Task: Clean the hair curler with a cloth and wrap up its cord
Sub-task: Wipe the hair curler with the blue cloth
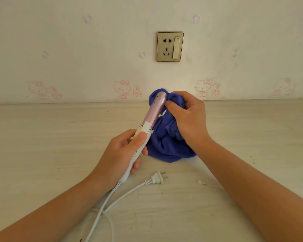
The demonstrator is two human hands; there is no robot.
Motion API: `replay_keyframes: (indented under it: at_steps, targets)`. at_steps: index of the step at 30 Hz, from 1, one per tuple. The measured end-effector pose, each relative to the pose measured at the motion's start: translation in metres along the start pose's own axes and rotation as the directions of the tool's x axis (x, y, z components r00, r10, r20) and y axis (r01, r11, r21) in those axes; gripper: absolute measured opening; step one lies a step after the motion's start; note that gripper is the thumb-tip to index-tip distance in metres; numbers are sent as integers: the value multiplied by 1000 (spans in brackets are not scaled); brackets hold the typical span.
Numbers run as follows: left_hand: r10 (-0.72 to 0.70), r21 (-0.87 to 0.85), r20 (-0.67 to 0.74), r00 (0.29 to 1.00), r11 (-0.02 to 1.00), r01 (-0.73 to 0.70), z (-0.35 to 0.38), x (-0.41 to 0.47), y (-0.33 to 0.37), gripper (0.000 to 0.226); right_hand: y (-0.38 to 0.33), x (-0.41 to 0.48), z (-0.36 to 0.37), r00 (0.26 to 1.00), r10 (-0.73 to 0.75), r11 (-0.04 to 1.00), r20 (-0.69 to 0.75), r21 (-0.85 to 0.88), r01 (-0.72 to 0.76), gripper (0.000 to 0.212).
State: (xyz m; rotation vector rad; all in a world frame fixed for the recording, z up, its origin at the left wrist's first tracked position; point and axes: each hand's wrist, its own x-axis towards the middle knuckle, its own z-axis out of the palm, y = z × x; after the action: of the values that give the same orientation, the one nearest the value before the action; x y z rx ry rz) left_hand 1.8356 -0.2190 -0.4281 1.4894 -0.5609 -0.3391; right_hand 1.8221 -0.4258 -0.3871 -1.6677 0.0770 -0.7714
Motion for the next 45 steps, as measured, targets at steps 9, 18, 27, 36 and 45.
replay_keyframes:
  at_steps: [9,18,27,36,45]
  targets:
    - [-69,-142,-38,997,988,63,-2,4,1,33,-1,-15,14,991,-53,993,124,-96,65,15]
    - [-90,-100,7,996,991,91,-2,2,0,73,-7,-11,9,995,-66,997,78,-36,69,19]
    - [-143,-194,69,987,969,154,-7,5,-1,72,-1,-13,14,996,-84,992,23,-96,86,18]
    - [-246,-367,247,937,872,325,-23,8,11,61,6,7,-5,965,71,995,-253,82,-52,7]
    - [-26,-707,627,778,401,583,-44,12,30,59,6,1,1,983,39,998,-180,54,-30,16]
